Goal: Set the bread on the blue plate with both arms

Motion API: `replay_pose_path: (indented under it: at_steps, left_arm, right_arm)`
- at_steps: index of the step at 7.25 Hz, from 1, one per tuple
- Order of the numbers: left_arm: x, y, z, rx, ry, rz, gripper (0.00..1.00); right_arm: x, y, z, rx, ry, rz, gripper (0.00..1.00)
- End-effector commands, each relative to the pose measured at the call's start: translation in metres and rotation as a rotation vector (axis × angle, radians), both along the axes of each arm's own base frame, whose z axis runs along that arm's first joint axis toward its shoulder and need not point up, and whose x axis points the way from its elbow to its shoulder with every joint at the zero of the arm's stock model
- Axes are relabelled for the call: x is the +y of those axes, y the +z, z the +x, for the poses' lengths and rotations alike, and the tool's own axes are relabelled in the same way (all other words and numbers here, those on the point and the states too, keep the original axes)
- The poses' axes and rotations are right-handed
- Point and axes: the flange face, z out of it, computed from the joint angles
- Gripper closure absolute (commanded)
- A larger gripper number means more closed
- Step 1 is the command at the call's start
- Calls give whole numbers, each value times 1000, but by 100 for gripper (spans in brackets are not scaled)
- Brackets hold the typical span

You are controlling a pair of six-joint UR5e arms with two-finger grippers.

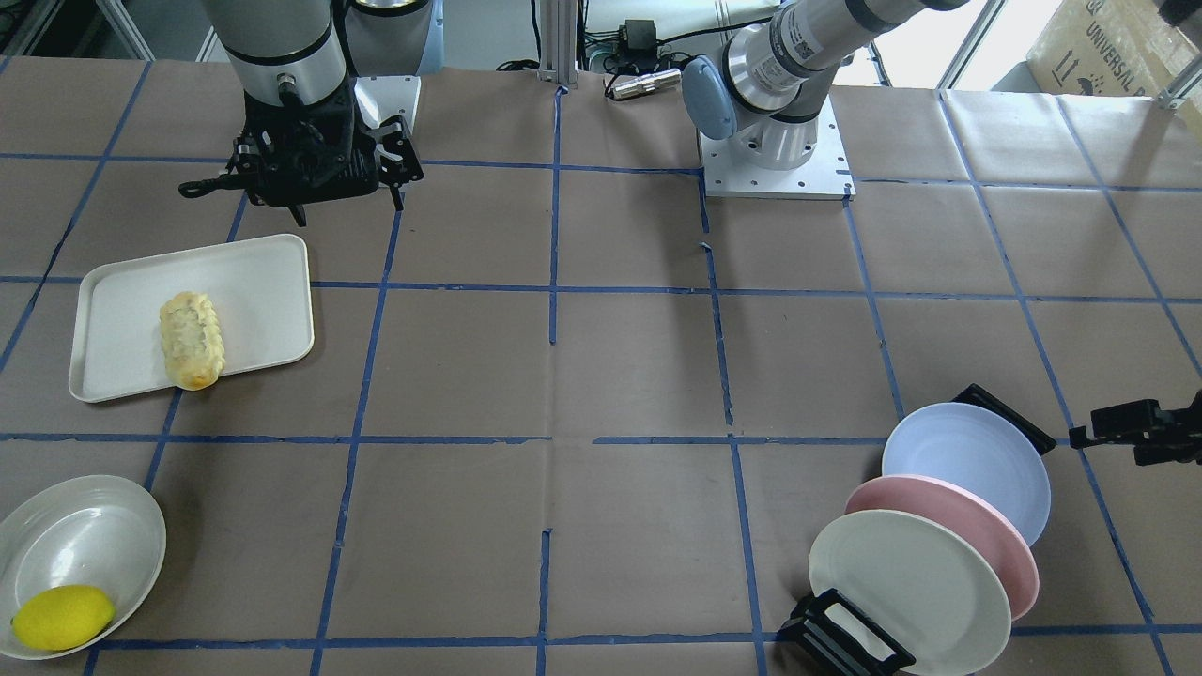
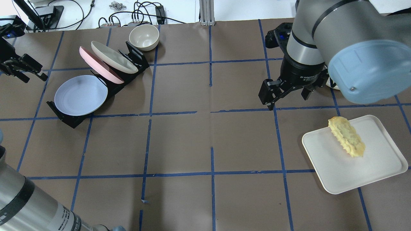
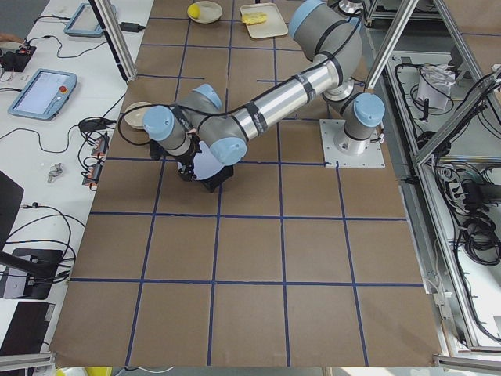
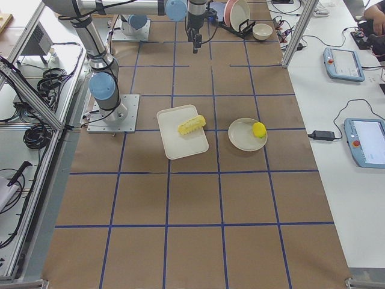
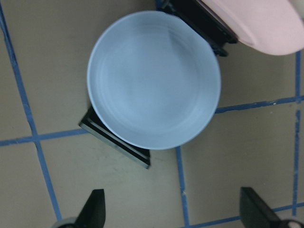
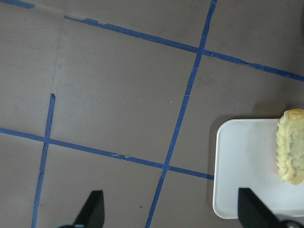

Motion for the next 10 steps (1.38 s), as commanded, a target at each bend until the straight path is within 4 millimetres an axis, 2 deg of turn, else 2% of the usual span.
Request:
replay_pose_path:
  at_steps: [1,2,3,4,5,6,7,9,10]
  left_arm:
    - [-14,-65,-2,98,18,48,1]
    - [-15,-86,-1,112,16,71,5]
    - [-20,-101,2,120,22,85,12]
    - [-14,-111,-3,160,38,120,37]
    - [-16,-104,0,148,55,123,67]
    - [-16,-101,-1,152,67,132,81]
    - [-16,-99,0,145,65,131,84]
    - [-19,-88,3,141,68,126,84]
    - [-17,-81,5,142,69,128,84]
  right_arm:
    - [0,-1,-5,13,-2,-9,1]
    - [7,-7,-8,13,27,4,5]
    - [14,-26,-23,60,107,-9,7]
    - [27,-45,-51,101,122,-42,5]
    - [35,-76,-91,106,121,-64,1]
    - [42,-114,-149,94,120,-68,0]
    - [51,-146,-196,54,39,-65,0]
    - [54,-181,-234,-13,172,-147,0]
    - [39,-201,-247,-9,187,-150,0]
